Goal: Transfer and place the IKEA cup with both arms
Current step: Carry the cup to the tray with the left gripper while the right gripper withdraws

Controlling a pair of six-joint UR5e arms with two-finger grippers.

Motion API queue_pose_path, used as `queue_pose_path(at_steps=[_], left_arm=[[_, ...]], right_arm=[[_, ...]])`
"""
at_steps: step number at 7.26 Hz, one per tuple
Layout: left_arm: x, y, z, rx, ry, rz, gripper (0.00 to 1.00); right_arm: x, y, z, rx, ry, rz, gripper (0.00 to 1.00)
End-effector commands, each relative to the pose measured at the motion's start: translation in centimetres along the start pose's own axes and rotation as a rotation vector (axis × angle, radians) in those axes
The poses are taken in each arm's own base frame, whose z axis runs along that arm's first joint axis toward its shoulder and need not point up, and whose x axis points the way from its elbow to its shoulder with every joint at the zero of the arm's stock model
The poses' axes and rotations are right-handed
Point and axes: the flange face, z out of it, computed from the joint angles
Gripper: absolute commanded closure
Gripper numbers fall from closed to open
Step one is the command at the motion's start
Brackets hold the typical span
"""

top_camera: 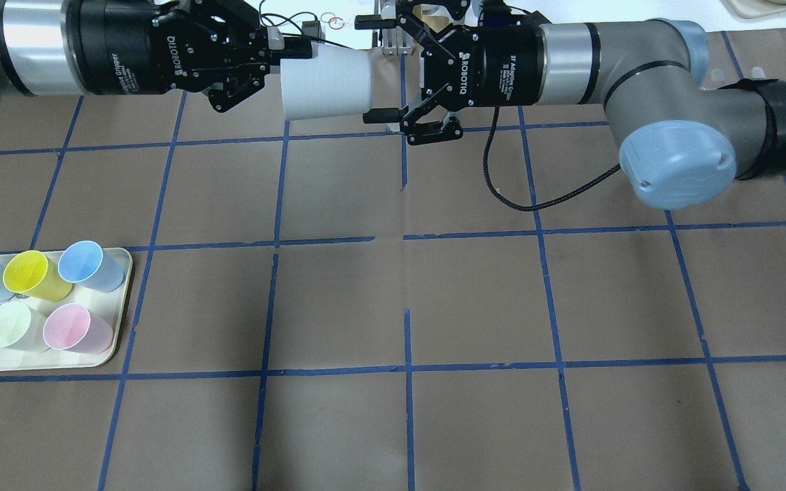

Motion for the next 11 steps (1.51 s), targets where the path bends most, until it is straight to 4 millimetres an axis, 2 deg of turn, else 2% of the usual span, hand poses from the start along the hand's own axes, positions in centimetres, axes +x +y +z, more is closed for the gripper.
queue_pose_path(at_steps=[1, 2, 3, 5, 6, 7, 8, 9, 10, 11], left_arm=[[-0.6, -0.6, -1.4, 0.016, -0.146, 0.009, 0.96], [-1.2, -1.1, -3.3, 0.038, -0.276, 0.021, 0.96], [-2.2, -1.8, -6.3, 0.069, -0.455, 0.019, 0.96], [-3.8, -2.2, -11.4, 0.085, -0.783, 0.03, 0.99], [-5.5, -2.3, -14.2, 0.04, -0.936, 0.08, 0.99], [-7.6, -2.3, -18.2, -0.009, -1.026, 0.131, 1.0], [-10.0, -2.4, -23.8, -0.063, -1.081, 0.195, 1.0], [-12.1, -1.5, -28.8, -0.11, -1.113, 0.245, 1.0], [-14.3, -0.7, -33.2, -0.155, -1.202, 0.22, 1.0], [-16.3, -0.5, -36.8, -0.156, -1.246, 0.207, 1.0]], right_arm=[[-0.9, -2.5, -6.4, 0.115, -0.027, 0.01, 0.0], [-1.2, -3.1, -8.8, 0.156, -0.042, 0.012, 0.0], [-0.9, -3.1, -9.4, 0.195, 0.038, 0.01, 0.0], [-1.4, -0.7, -9.7, 0.317, 0.351, -0.026, 0.0], [-1.5, 0.5, -10.2, 0.384, 0.49, -0.039, 0.0], [-1.5, 1.9, -10.5, 0.449, 0.618, -0.046, 0.0], [-0.8, 2.7, -11.1, 0.524, 0.807, -0.054, 0.0], [0.3, 2.9, -11.0, 0.577, 1.011, -0.059, 0.0], [0.6, 4.1, -9.5, 0.598, 1.175, -0.095, 0.0], [-0.5, 5.9, -8.6, 0.593, 1.336, -0.108, 0.0]])
